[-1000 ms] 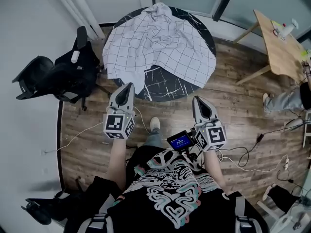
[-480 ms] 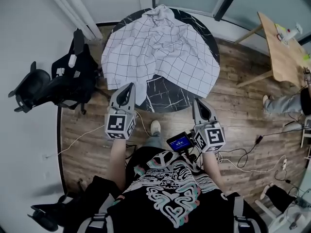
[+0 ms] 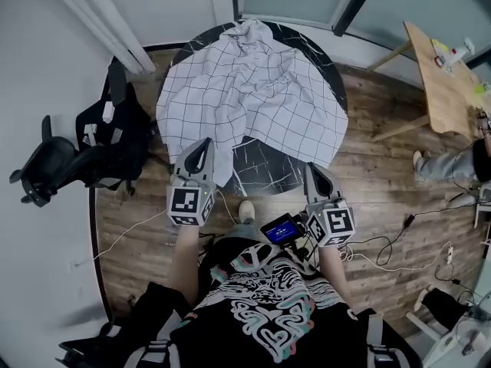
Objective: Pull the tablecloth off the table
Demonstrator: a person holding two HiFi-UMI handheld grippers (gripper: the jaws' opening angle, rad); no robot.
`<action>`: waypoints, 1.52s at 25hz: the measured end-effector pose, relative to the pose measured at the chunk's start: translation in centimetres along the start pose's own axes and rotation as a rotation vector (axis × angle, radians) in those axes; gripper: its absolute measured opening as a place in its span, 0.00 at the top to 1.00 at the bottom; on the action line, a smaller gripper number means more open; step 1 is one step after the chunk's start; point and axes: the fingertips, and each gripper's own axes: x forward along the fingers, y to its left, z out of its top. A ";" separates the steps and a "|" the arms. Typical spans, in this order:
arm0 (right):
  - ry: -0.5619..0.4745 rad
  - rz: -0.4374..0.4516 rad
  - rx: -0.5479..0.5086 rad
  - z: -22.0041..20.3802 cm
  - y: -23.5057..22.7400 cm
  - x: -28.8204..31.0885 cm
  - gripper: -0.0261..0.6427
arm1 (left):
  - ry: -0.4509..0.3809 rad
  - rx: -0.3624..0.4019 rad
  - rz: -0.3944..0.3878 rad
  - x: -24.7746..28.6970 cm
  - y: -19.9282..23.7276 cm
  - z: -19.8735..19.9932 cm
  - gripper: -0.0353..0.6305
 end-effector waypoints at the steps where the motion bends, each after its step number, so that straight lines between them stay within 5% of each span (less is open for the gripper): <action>1: 0.001 -0.003 0.000 0.0 0.0 0.4 0.97 | -0.001 0.001 -0.003 0.3 0.4 0.0 0.92; 22: -0.057 -0.003 0.002 2.5 0.1 4.1 0.97 | -0.028 0.007 0.038 2.4 4.8 0.7 0.92; 28: -0.082 -0.014 0.019 3.5 -1.8 7.1 0.97 | -0.042 0.020 0.118 3.8 6.4 1.8 0.92; 38: -0.123 0.054 0.037 5.8 -2.3 11.1 0.97 | -0.044 0.024 0.132 6.8 7.3 2.5 0.92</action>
